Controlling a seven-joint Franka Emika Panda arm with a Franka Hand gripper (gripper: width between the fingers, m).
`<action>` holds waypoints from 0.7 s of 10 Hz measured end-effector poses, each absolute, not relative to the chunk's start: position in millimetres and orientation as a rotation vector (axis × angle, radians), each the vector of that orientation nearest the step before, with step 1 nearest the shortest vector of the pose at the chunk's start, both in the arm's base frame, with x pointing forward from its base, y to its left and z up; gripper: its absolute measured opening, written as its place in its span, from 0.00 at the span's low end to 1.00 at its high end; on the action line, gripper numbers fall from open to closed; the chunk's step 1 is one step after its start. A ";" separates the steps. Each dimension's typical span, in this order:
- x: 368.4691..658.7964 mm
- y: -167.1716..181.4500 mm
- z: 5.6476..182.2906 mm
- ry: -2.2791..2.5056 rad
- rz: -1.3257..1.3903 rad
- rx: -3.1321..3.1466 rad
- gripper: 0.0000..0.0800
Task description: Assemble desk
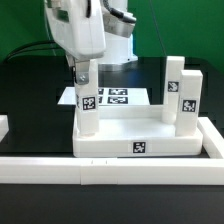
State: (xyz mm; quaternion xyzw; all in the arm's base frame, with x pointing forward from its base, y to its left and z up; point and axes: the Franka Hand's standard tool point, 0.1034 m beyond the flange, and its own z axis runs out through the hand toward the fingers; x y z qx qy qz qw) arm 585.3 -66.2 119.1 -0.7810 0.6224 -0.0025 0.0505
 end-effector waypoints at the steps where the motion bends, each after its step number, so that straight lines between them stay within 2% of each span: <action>1: 586.4 -63.9 118.9 2.020 0.003 -2.267 0.36; 3: 586.7 -62.5 118.4 2.096 0.015 -2.185 0.36; 5: 586.5 -62.0 117.8 2.028 0.011 -2.249 0.67; 6: 586.5 -61.2 117.7 1.955 0.006 -2.314 0.67; 7: 586.6 -58.6 117.4 1.810 -0.004 -2.434 0.79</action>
Offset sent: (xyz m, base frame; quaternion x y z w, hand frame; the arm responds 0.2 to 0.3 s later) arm 0.0000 0.0000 0.0000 0.0000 0.0000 0.0650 0.9979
